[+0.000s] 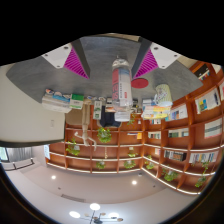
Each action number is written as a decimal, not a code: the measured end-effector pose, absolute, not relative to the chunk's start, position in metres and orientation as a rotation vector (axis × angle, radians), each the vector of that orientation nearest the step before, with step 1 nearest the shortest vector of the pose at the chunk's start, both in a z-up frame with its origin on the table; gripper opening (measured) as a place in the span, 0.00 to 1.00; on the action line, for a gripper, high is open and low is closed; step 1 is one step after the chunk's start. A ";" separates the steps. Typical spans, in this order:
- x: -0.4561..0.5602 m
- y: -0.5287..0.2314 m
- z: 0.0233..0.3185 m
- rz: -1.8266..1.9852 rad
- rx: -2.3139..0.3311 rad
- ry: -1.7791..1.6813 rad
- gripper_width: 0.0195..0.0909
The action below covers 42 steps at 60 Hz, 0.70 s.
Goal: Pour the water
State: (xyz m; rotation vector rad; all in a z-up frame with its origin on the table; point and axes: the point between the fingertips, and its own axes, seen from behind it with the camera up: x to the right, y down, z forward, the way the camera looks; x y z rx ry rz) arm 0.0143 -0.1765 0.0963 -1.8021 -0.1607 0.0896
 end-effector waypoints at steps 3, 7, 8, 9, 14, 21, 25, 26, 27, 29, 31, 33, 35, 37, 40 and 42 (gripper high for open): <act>0.007 -0.174 0.096 0.117 -1.803 -0.170 0.97; -0.016 -0.160 0.091 0.144 -1.806 -0.167 0.98; 0.001 -0.164 0.097 0.143 -1.806 -0.169 0.97; -0.003 -0.160 0.098 0.143 -1.805 -0.166 0.97; -0.027 -0.127 0.094 0.119 -1.782 -0.148 0.95; -0.043 -0.093 0.083 0.064 -1.768 -0.094 0.84; -0.041 -0.083 0.080 0.054 -1.767 -0.064 0.72; -0.040 -0.081 0.080 0.049 -1.765 -0.059 0.68; -0.038 -0.079 0.080 0.045 -1.760 -0.056 0.64; -0.036 -0.076 0.082 0.035 -1.750 -0.052 0.52; -0.033 -0.074 0.082 0.016 -1.742 -0.045 0.44; -0.032 -0.072 0.083 0.015 -1.734 -0.037 0.41; -0.033 -0.071 0.083 0.020 -1.730 -0.032 0.40; -0.033 -0.071 0.083 0.020 -1.724 -0.031 0.35; -0.032 -0.069 0.084 0.015 -1.711 -0.026 0.32; -0.032 -0.068 0.085 0.005 -1.701 -0.033 0.26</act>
